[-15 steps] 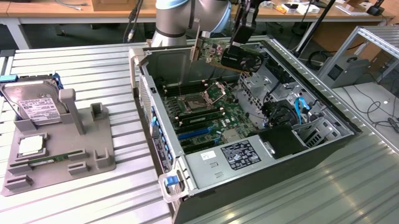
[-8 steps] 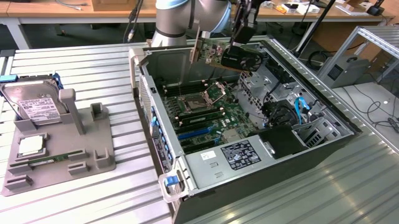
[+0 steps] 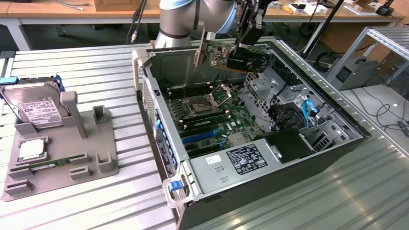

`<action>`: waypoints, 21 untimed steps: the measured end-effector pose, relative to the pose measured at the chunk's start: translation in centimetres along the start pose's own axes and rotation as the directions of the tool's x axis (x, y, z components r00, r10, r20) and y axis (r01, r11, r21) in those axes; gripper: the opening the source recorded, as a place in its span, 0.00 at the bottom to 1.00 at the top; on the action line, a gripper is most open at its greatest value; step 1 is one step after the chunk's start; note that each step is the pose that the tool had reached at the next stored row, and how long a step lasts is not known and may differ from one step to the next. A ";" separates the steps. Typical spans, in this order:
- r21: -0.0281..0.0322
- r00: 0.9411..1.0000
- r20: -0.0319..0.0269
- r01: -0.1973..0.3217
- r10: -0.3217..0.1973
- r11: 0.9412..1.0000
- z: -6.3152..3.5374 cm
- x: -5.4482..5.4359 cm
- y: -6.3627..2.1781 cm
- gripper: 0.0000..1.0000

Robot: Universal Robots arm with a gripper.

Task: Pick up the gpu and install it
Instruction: 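Insert the gpu into the slot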

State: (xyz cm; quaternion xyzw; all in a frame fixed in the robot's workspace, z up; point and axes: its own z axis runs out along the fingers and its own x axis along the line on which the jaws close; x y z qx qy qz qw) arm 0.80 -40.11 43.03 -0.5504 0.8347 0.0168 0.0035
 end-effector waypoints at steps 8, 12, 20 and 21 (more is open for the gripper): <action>-0.001 0.999 -0.001 0.036 -0.036 0.999 0.01 0.0 0.00 0.27; -0.001 0.999 -0.001 0.053 -0.053 0.999 0.02 0.0 0.00 0.27; -0.002 0.996 -0.002 0.089 -0.089 0.996 0.03 0.0 0.00 0.27; -0.002 0.996 -0.002 0.094 -0.094 0.996 0.04 0.0 0.00 0.27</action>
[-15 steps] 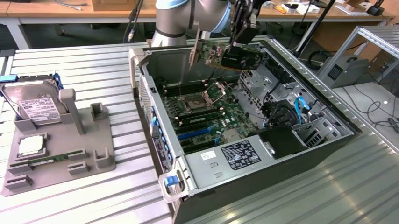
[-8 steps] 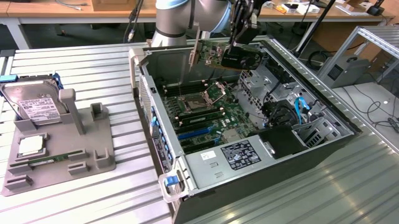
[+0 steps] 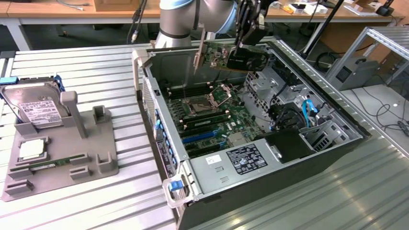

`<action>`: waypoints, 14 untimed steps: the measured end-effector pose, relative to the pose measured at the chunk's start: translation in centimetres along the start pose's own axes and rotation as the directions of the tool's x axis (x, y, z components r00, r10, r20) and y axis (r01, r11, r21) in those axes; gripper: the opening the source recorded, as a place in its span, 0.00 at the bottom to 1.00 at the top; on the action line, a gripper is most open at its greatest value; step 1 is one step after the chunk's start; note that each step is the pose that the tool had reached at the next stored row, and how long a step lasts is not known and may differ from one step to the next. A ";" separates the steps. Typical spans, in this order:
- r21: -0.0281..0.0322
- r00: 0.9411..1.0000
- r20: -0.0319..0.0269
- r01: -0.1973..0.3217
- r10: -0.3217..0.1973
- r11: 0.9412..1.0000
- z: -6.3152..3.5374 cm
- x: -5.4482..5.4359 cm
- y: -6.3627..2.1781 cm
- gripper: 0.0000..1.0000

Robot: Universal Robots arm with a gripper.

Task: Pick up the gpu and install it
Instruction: 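Insert the gpu into the slot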

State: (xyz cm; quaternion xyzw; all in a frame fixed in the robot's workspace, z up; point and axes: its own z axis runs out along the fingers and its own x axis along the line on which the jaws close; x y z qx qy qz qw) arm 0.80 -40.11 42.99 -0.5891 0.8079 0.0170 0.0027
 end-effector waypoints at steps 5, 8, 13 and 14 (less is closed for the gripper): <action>-0.001 1.000 -0.001 0.029 -0.029 1.000 0.01 0.0 0.00 0.27; -0.001 0.999 -0.001 0.037 -0.037 0.999 0.02 0.0 0.00 0.27; -0.002 0.998 -0.001 0.064 -0.064 0.998 0.04 0.0 0.00 0.27; -0.002 0.998 -0.002 0.068 -0.068 0.998 0.04 0.0 0.00 0.27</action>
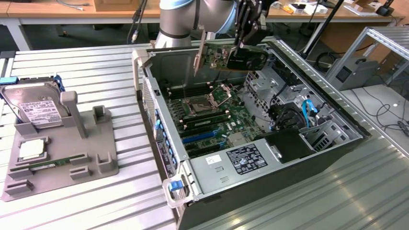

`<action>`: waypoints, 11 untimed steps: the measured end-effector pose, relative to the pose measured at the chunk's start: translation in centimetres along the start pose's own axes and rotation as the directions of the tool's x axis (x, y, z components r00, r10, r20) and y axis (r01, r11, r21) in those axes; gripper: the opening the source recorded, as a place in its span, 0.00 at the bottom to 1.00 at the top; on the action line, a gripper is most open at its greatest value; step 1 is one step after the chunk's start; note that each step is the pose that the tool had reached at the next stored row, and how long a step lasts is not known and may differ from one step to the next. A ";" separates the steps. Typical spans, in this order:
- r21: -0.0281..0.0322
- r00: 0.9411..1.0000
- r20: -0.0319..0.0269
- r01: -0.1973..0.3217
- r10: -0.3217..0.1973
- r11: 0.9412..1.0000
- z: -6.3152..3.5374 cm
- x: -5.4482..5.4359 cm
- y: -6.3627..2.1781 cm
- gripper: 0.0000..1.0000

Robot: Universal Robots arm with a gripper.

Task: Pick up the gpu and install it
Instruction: 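Insert the gpu into the slot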

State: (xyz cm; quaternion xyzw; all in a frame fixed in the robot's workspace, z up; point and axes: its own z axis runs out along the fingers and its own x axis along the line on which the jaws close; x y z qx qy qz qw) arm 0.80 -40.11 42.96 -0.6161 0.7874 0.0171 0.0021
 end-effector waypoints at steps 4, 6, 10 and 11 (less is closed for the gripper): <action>-0.001 1.000 -0.001 0.025 -0.025 1.000 0.02 0.0 0.00 0.27; -0.001 0.999 -0.001 0.035 -0.035 0.999 0.02 0.0 0.00 0.27; -0.001 0.998 -0.001 0.057 -0.057 0.998 0.04 0.0 0.00 0.27; -0.002 0.998 -0.001 0.062 -0.062 0.998 0.05 0.0 0.00 0.27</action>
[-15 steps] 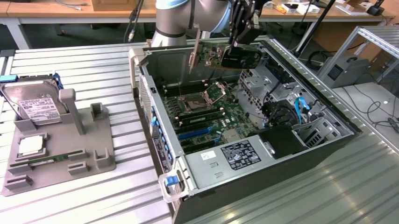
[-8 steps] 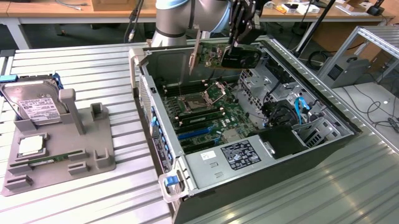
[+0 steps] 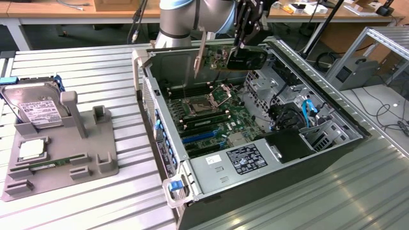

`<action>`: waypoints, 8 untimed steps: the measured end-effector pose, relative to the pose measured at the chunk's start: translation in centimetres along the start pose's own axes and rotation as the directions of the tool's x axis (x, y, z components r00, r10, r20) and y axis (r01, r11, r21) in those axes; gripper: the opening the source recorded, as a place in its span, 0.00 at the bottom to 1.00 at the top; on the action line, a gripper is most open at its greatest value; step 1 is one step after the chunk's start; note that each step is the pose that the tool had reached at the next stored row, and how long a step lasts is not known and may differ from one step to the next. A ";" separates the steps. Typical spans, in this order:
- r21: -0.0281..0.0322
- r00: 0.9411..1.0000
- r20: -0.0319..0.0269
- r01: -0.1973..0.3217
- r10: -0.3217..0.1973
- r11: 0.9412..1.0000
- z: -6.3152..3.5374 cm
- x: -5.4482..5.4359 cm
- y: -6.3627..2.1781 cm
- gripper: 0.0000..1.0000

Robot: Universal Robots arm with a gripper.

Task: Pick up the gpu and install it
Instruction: 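Insert the gpu into the slot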

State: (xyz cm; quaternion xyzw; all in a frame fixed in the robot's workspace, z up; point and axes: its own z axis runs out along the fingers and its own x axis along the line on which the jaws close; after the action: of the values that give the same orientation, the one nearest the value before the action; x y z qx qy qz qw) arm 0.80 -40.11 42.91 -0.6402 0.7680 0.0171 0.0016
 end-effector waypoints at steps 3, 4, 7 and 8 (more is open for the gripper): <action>0.000 1.000 0.000 0.018 -0.018 1.000 0.01 0.0 0.00 0.27; -0.001 1.000 -0.001 0.024 -0.024 1.000 0.02 0.0 0.00 0.27; -0.001 0.999 -0.001 0.040 -0.040 0.999 0.03 0.0 0.00 0.27; -0.001 0.999 -0.001 0.043 -0.043 0.999 0.03 0.0 0.00 0.27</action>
State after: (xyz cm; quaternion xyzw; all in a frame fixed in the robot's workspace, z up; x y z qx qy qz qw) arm 0.80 -40.11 42.88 -0.6565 0.7541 0.0172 0.0012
